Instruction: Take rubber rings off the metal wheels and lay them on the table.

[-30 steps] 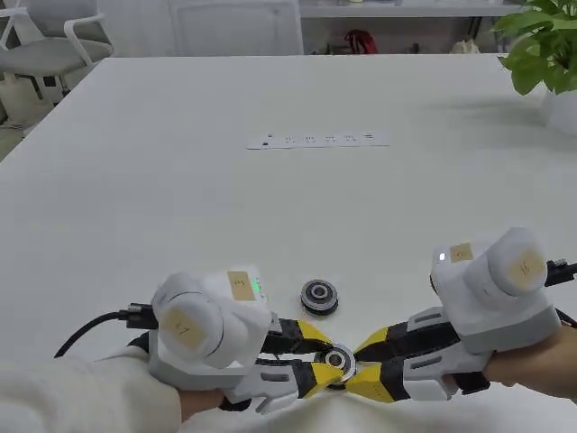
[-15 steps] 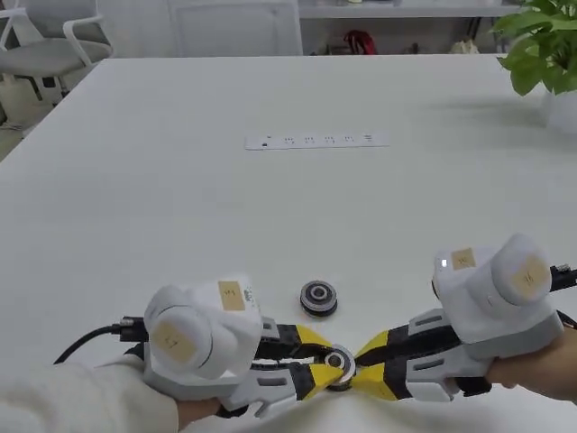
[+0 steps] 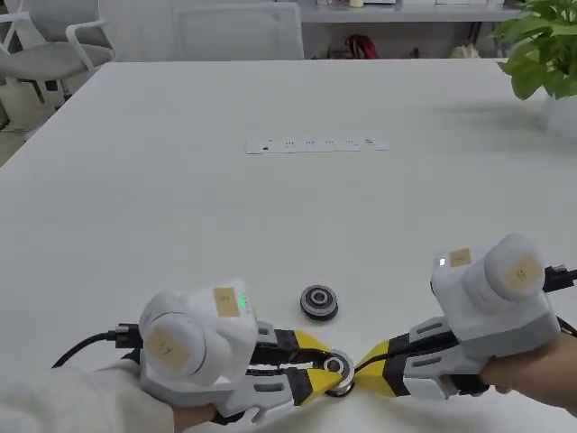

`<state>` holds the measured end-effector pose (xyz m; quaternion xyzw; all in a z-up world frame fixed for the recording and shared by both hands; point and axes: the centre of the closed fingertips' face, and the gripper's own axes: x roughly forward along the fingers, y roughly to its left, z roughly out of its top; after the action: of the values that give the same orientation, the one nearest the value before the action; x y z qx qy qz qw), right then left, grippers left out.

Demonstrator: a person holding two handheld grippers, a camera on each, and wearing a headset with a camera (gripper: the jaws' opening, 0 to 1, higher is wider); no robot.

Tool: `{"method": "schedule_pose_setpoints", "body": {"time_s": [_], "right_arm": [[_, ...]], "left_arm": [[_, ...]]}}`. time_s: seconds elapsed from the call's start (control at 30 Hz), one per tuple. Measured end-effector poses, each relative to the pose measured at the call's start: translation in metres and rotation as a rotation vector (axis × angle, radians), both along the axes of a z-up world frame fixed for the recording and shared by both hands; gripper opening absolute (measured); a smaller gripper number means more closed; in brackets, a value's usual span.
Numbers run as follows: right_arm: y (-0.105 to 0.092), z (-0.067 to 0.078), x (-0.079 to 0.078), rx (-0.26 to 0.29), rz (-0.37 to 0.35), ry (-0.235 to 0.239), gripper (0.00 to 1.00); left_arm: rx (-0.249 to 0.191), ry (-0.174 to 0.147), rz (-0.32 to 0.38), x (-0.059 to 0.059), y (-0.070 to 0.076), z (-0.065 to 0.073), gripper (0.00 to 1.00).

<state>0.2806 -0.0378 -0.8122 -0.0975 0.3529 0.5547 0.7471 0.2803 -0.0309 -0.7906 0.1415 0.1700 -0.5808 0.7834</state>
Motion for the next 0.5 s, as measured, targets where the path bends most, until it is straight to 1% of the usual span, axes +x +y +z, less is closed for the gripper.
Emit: {"method": "schedule_pose_setpoints", "body": {"time_s": [0.07,0.17,0.27,0.37,0.5], "right_arm": [[0.0001,0.0,0.0003,0.0,-0.011,0.027,0.0],[-0.0005,-0.0004,0.0002,0.014,-0.055,0.076,0.0],[-0.0014,-0.0008,0.001,0.058,-0.144,0.186,0.0],[-0.0028,-0.0005,0.0018,0.084,-0.175,0.228,0.0],[-0.0043,0.0001,0.0026,0.119,-0.222,0.29,0.0]], "left_arm": [[-0.002,-0.001,0.0,-0.0001,0.0001,0.0,0.14],[-0.005,-0.003,-0.001,-0.0005,0.0005,0.0001,0.14],[-0.013,-0.001,-0.001,-0.0007,0.0008,0.0,0.14],[-0.033,-0.001,-0.003,-0.0009,0.0019,-0.0003,0.14],[-0.046,0.0,-0.005,-0.001,0.0015,0.0002,0.14]]}}
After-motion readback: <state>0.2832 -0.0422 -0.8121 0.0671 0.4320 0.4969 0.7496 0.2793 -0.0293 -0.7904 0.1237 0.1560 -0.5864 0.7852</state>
